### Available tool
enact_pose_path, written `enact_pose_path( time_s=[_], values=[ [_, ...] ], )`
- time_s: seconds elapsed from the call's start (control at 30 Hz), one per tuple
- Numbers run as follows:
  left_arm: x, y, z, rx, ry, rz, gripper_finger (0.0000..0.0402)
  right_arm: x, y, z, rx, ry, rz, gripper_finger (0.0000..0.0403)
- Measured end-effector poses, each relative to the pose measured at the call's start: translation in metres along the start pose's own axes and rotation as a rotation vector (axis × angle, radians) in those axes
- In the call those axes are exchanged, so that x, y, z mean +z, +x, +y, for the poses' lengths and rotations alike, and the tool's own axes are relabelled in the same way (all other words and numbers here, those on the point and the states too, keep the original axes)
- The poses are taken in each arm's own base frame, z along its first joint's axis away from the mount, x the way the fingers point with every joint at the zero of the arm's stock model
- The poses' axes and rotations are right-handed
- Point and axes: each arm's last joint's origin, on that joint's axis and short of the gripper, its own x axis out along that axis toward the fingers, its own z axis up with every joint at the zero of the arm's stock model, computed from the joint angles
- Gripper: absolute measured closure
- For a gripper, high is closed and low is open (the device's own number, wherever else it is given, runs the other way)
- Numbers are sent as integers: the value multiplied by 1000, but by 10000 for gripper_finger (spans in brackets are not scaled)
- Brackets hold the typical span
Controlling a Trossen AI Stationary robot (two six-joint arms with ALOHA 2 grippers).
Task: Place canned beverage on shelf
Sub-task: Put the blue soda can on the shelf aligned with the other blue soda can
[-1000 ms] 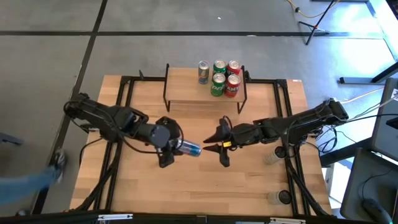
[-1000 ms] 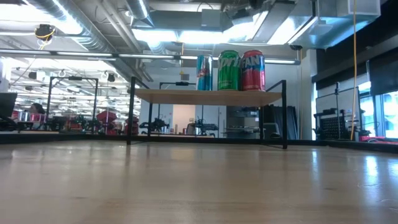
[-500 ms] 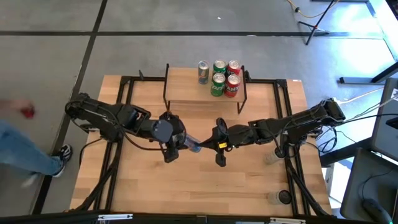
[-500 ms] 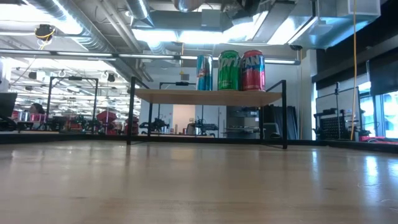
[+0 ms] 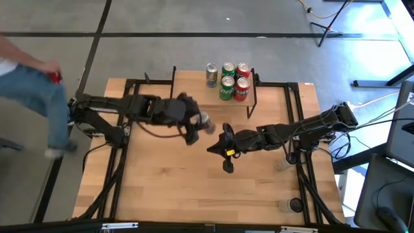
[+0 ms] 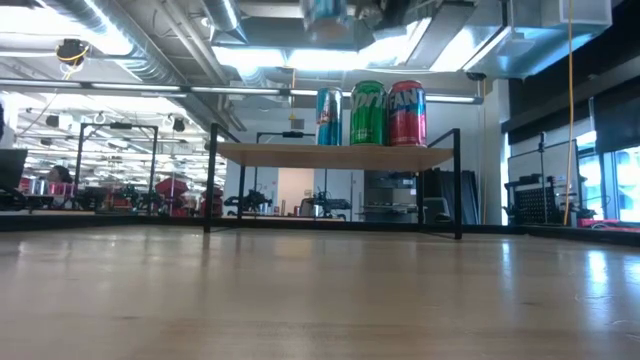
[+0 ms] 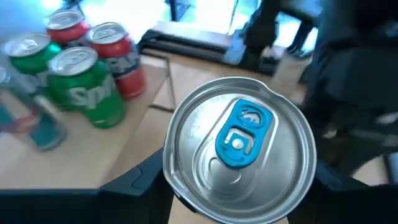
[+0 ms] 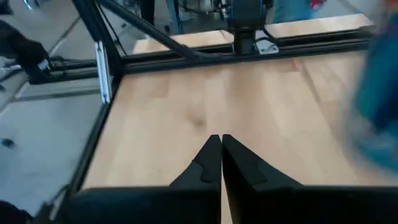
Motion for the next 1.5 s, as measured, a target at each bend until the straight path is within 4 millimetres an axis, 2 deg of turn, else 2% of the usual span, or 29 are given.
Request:
enact_pose_path(
  time_s=[0.13, 0.5, 0.6, 0.73, 0.87, 1.07, 1.3, 1.5],
  values=[
    [7, 8, 22, -8, 53, 0, 195, 6, -13, -23, -100, 2, 18, 400],
    [19, 27, 108, 0, 99, 31, 194, 22, -89, -78, -295, 77, 54, 400],
    [20, 43, 134, 11, 109, 40, 194, 21, -103, -90, -342, 99, 77, 400],
    [12, 76, 159, 25, 122, 101, 194, 16, -115, -102, -393, 122, 131, 400],
    [4, 98, 172, 44, 104, 148, 194, 7, -119, -108, -425, 131, 225, 400],
    [-3, 119, 181, 60, 86, 178, 194, -4, -124, -115, -454, 96, 364, 400],
    [-2, 125, 185, 65, 80, 156, 190, -5, -126, -121, -441, 62, 392, 400],
    [-1, 125, 182, 74, 61, 149, 160, -7, -125, -119, -394, 62, 411, 400]
  ],
)
